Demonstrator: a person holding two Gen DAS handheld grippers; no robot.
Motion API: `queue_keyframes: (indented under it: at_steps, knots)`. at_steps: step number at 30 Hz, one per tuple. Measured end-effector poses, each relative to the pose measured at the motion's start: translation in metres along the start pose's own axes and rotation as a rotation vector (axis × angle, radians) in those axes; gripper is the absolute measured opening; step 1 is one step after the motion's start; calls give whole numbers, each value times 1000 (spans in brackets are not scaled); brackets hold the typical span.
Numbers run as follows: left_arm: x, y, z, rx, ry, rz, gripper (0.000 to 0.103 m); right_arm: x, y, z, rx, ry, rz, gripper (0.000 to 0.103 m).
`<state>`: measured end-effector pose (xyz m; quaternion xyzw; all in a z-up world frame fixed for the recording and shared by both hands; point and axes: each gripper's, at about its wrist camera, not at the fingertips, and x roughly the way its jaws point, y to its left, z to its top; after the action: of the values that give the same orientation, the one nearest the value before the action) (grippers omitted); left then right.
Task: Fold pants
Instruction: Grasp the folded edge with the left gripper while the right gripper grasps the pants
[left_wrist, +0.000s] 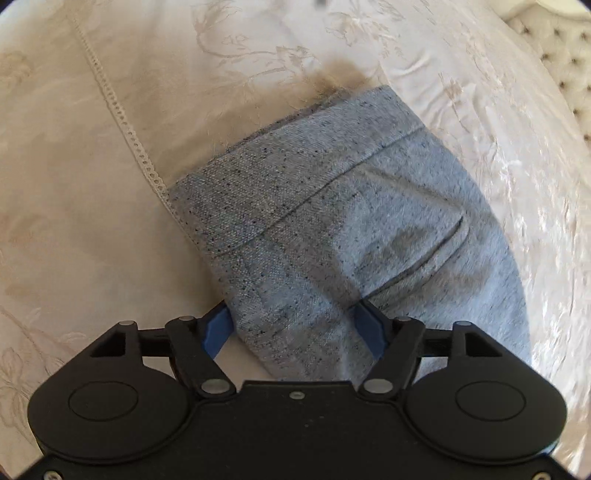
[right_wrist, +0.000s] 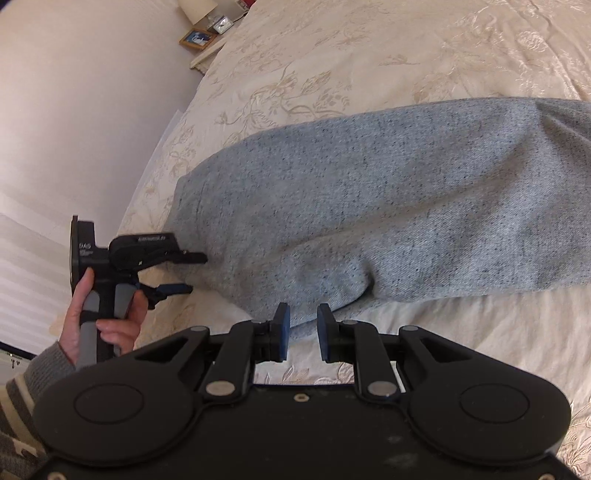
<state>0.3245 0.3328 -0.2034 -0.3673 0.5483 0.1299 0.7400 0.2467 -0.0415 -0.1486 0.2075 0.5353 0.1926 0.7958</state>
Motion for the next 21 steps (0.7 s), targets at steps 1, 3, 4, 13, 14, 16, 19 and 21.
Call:
queue_keyframes:
  at_steps: [1, 3, 4, 13, 14, 16, 19, 21]
  knots:
    - [0, 2, 3, -37, 1, 0, 70, 5, 3, -2, -6, 11, 7, 19]
    - [-2, 2, 7, -52, -10, 14, 56, 16, 8, -7, -8, 29, 13, 21]
    - [-2, 0, 10, -30, -15, 30, 44, 21, 12, -9, -16, 35, 7, 22]
    - [-11, -31, 17, 122, -23, 118, 26, 73, 45, -18, -103, 65, -26, 31]
    - [-13, -36, 16, 157, -27, 135, 25, 76, 45, -20, -91, 69, -46, 31]
    - [-13, -49, 14, 228, -40, 165, 23, 81, 44, -22, -62, 65, -75, 31]
    - [-11, -65, 4, 358, -56, 218, 22, 87, 42, -25, -32, 55, -91, 31]
    - [-10, -72, -1, 426, -64, 245, 21, 88, 43, -27, -26, 23, -87, 31]
